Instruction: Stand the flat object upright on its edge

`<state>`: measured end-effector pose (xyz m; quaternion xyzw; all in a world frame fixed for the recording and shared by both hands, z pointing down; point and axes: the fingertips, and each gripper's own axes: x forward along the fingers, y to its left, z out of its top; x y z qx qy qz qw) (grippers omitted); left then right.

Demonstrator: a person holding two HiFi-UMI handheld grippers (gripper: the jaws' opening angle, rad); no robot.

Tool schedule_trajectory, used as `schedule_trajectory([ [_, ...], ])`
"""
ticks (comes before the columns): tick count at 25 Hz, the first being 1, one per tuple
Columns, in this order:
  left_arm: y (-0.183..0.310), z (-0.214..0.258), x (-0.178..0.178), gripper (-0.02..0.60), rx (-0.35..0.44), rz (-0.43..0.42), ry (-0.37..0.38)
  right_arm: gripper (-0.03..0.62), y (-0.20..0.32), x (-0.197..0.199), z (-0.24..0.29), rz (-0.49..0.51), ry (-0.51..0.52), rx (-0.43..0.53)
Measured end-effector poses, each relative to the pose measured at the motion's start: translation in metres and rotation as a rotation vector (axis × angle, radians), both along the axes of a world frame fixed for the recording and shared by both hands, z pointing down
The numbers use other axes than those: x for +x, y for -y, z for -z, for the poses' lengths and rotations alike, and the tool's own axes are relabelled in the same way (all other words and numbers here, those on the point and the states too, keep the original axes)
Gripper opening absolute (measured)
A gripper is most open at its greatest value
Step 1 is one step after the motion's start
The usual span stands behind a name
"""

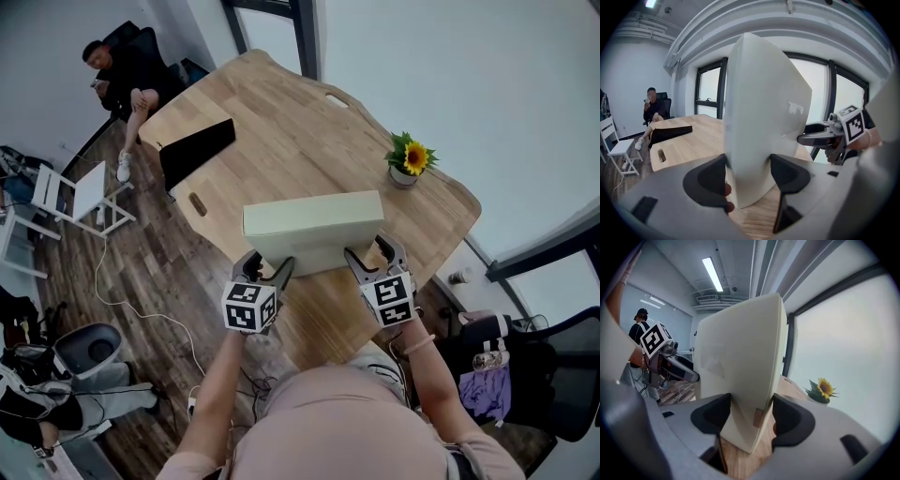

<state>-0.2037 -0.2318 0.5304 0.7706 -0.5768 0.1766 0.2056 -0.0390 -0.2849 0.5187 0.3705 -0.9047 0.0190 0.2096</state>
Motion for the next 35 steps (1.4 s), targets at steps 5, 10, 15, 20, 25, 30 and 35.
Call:
schedule_trajectory([
  [5, -0.002, -0.003, 0.001, 0.279, 0.0, -0.012, -0.007, 0.282, -0.002, 0.0, 0.0, 0.014, -0.006, 0.012],
  [10, -0.003, -0.003, 0.0, 0.282, 0.011, -0.026, -0.003, 0.284, -0.004, -0.002, 0.0, 0.018, -0.001, 0.016],
  [15, -0.005, -0.004, 0.0, 0.284, 0.018, -0.043, 0.0, 0.288, -0.006, 0.0, -0.003, 0.002, -0.001, 0.013],
  [20, -0.006, -0.003, 0.0, 0.285, 0.037, -0.046, 0.022, 0.295, -0.005, 0.0, -0.002, -0.005, 0.009, 0.007],
  [25, -0.006, -0.002, -0.001, 0.285, 0.04, -0.043, 0.021, 0.307, -0.005, -0.002, -0.002, -0.007, 0.018, 0.001],
  [30, -0.006, 0.002, -0.002, 0.285, 0.049, -0.041, -0.006, 0.311, -0.005, -0.003, -0.001, -0.01, 0.023, -0.005],
  [35, -0.008, 0.008, -0.004, 0.285, 0.069, -0.035, -0.026, 0.319, -0.006, -0.004, -0.001, -0.026, 0.034, -0.018],
])
